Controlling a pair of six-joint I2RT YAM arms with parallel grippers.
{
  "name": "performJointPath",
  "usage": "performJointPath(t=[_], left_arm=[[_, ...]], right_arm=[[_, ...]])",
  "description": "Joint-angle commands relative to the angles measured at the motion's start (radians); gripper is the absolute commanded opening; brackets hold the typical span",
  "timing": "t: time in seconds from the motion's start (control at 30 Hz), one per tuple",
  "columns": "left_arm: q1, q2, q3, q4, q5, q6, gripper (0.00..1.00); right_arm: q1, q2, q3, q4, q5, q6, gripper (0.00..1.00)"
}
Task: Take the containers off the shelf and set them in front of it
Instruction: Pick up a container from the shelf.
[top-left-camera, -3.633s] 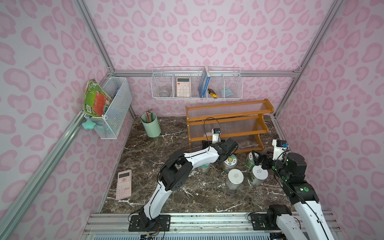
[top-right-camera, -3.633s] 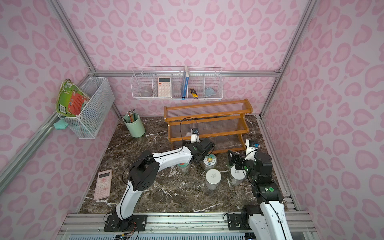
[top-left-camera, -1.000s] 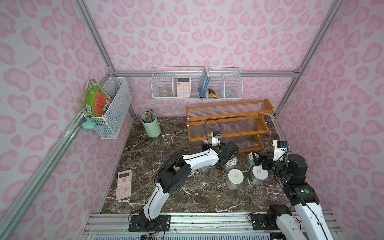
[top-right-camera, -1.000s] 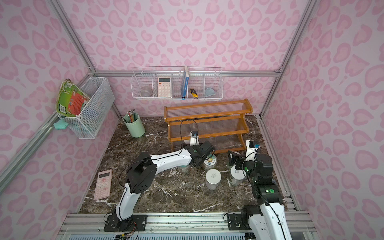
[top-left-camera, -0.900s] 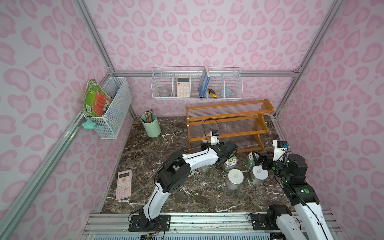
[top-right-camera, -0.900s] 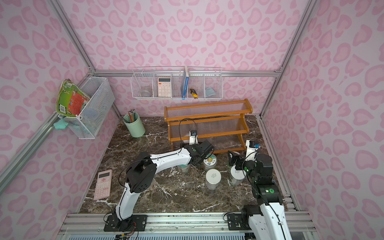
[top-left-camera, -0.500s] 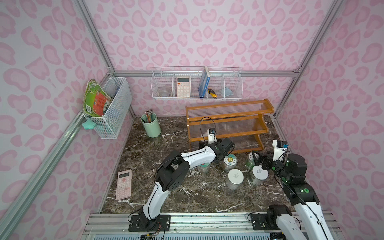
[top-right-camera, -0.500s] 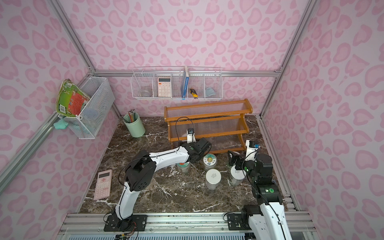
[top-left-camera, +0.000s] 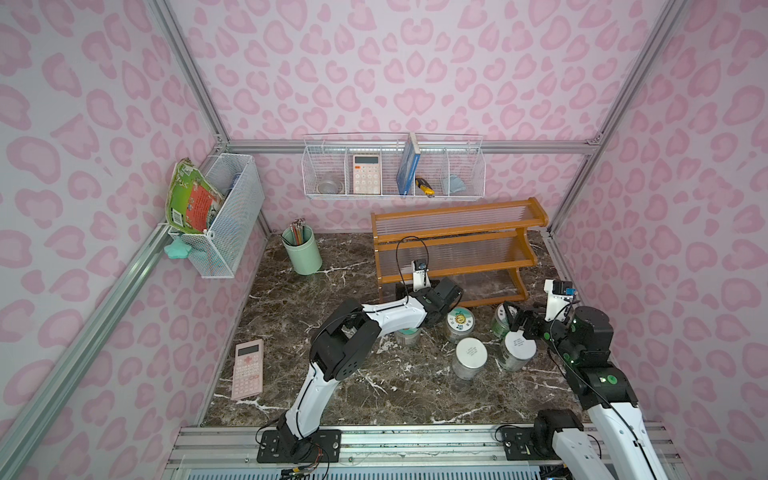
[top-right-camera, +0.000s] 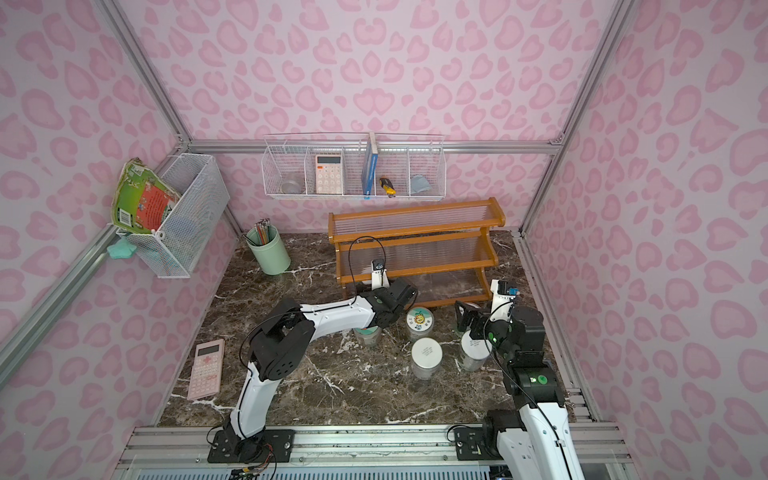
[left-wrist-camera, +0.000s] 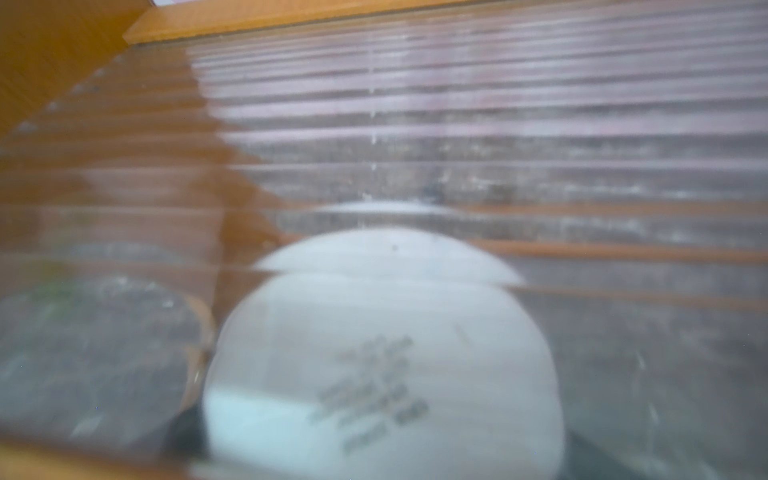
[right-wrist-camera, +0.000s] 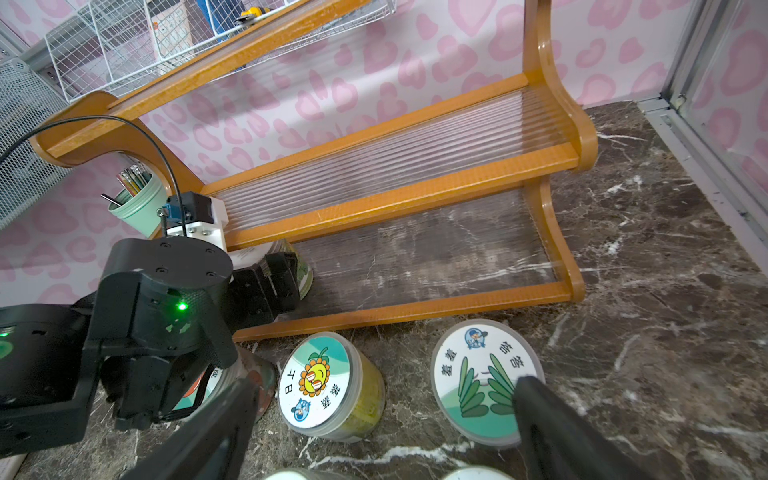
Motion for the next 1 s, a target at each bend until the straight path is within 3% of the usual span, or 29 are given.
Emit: performJointPath(t=[0.0,0.13,0.47,0.97], left_arm=[[0.005,0.013,0.003,0.048,-0.004,0.041,0.99],[0.009,0.020,0.009,0.039,-0.011,0.046,0.98],[0.011,0.033,0.033,-0.010,-0.020,0.037,0.82],[-0.030,0.025,0.045,0.009,-0.005,0.087,0.79]], right_arm=[[0.001,0.000,-0.002,0.020,-0.008,-0.006,0.99],[0.000,-0.002,-0.001,0.019,-0.008,-0.008,0.99],[0.001,0.000,-0.002,0.022,-0.012,-0.008,0.99],[0.001,-0.010,0.007,0.013,-0.010,-0.006,0.99]])
